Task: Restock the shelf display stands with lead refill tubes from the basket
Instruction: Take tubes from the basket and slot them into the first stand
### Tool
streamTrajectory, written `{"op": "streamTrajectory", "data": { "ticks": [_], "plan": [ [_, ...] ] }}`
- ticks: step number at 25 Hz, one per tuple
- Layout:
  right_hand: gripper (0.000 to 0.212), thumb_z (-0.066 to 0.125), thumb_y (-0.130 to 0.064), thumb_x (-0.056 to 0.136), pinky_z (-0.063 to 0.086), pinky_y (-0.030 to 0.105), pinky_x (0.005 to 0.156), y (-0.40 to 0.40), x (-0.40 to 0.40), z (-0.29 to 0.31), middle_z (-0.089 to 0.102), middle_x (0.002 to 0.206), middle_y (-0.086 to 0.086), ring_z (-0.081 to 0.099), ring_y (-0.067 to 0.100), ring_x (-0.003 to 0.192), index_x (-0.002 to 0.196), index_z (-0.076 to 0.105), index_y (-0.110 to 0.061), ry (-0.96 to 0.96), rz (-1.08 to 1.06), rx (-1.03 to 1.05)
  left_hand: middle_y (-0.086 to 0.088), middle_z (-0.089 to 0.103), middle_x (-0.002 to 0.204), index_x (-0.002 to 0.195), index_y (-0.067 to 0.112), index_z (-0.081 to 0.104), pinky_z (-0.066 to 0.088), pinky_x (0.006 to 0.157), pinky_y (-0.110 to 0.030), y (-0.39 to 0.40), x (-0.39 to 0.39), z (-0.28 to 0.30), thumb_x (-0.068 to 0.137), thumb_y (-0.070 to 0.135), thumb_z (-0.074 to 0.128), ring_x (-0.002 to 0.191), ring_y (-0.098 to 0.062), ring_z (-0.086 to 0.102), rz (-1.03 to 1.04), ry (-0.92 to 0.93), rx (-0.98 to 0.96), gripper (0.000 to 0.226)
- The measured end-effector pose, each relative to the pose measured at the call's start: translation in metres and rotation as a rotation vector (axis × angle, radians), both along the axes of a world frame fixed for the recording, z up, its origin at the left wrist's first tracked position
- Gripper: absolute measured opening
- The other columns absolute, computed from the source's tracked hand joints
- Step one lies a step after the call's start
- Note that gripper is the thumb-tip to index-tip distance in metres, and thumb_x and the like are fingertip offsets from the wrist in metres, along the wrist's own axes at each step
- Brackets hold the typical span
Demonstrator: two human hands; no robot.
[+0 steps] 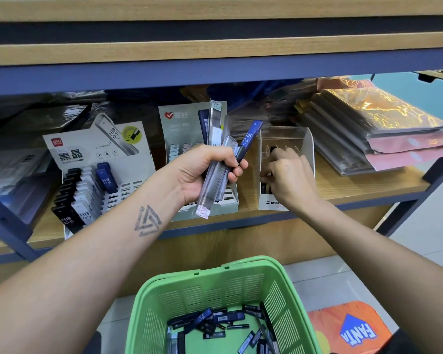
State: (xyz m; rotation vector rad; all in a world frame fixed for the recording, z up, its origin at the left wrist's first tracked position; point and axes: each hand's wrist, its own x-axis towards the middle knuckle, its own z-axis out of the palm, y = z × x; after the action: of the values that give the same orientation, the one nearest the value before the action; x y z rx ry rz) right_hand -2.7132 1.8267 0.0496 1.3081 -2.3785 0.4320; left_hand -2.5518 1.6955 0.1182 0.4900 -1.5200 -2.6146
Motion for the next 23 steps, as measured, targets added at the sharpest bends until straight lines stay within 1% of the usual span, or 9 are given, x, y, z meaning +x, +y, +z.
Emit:
{"op": "streamTrajectory", "data": {
  "ticks": [3,5,7,9,11,13,15,19,23],
  "plan": [
    [0.012,0.071,-0.020,0.092,0.045,0.041,0.077,0.002,0.000,0.006,0.064,0.098,0.002,0.056,0.028,0.097,0.099,0.081,-0.020,-0.102,0.017,-0.100,-0.013,0.064,0.080,0.108,-0.001,0.053,0.050,0.051,-0.018,0.001,0.000,-0.001,0.080,-0.010,0.050,0.064,-0.015,0.056,0.017,-0.010,0.001,0.029],
    [0.013,0.071,-0.020,0.091,0.049,0.039,0.080,0.002,0.004,0.018,0.068,0.095,-0.002,0.061,0.022,0.093,0.099,0.081,-0.019,-0.318,0.030,-0.250,-0.014,0.064,0.080,0.107,-0.002,0.054,0.050,0.051,-0.018,0.001,0.000,-0.002,0.084,-0.011,0.047,0.063,-0.015,0.056,0.035,-0.024,0.004,0.025],
    [0.015,0.071,-0.014,0.090,0.052,0.035,0.080,0.002,0.008,0.032,0.074,0.095,-0.002,0.065,0.015,0.088,0.101,0.080,-0.019,-0.741,0.121,-0.438,-0.015,0.065,0.081,0.108,-0.002,0.055,0.050,0.051,-0.018,0.002,0.001,-0.003,0.085,-0.011,0.048,0.063,-0.015,0.057,0.041,-0.047,0.007,0.025],
    [0.022,0.066,-0.003,0.091,0.047,0.030,0.074,0.004,0.015,0.045,0.075,0.098,0.007,0.063,0.016,0.082,0.108,0.076,-0.011,-1.230,0.334,-0.581,-0.015,0.065,0.081,0.110,-0.004,0.055,0.051,0.051,-0.018,0.003,0.002,-0.004,0.084,-0.011,0.048,0.063,-0.016,0.057,0.051,-0.070,-0.003,0.028],
    [0.022,0.064,-0.001,0.092,0.044,0.026,0.068,0.005,0.022,0.053,0.071,0.097,0.014,0.060,0.017,0.077,0.113,0.071,0.000,-1.461,0.474,-0.600,-0.016,0.065,0.081,0.116,-0.004,0.056,0.051,0.052,-0.018,0.002,0.004,-0.005,0.078,-0.010,0.053,0.064,-0.016,0.058,0.062,-0.082,-0.016,0.038],
    [0.016,0.068,-0.011,0.093,0.043,0.024,0.066,-0.001,0.030,0.055,0.070,0.092,0.012,0.060,0.013,0.073,0.106,0.070,-0.001,-1.456,0.475,-0.583,-0.017,0.066,0.083,0.123,-0.005,0.056,0.052,0.052,-0.019,0.000,0.008,-0.005,0.070,-0.007,0.057,0.066,-0.017,0.060,0.066,-0.098,-0.053,0.053],
    [0.009,0.069,-0.012,0.094,0.045,0.023,0.065,-0.009,0.039,0.055,0.071,0.083,0.008,0.061,0.011,0.068,0.098,0.070,-0.004,-1.423,0.448,-0.594,-0.019,0.067,0.086,0.125,-0.009,0.057,0.053,0.053,-0.020,-0.002,0.014,-0.005,0.068,-0.007,0.058,0.067,-0.019,0.063,0.065,-0.100,-0.125,0.057],
    [0.012,0.063,0.001,0.094,0.051,0.022,0.065,-0.019,0.049,0.056,0.073,0.080,0.009,0.065,0.013,0.069,0.105,0.068,0.001,-1.460,0.452,-0.628,-0.023,0.067,0.095,0.112,-0.011,0.063,0.053,0.054,-0.021,-0.009,0.032,-0.003,0.072,-0.009,0.056,0.074,-0.024,0.068,0.097,-0.112,-0.168,0.041],
    [0.024,0.067,0.007,0.090,0.055,0.025,0.069,-0.034,0.066,0.059,0.074,0.085,0.013,0.068,0.021,0.075,0.111,0.067,-0.005,-1.380,0.446,-0.634,-0.024,0.067,0.095,0.110,-0.012,0.062,0.055,0.052,-0.021,-0.028,0.055,0.006,0.081,-0.012,0.048,0.077,-0.027,0.071,0.101,-0.187,-0.187,0.032]
  ]
}}
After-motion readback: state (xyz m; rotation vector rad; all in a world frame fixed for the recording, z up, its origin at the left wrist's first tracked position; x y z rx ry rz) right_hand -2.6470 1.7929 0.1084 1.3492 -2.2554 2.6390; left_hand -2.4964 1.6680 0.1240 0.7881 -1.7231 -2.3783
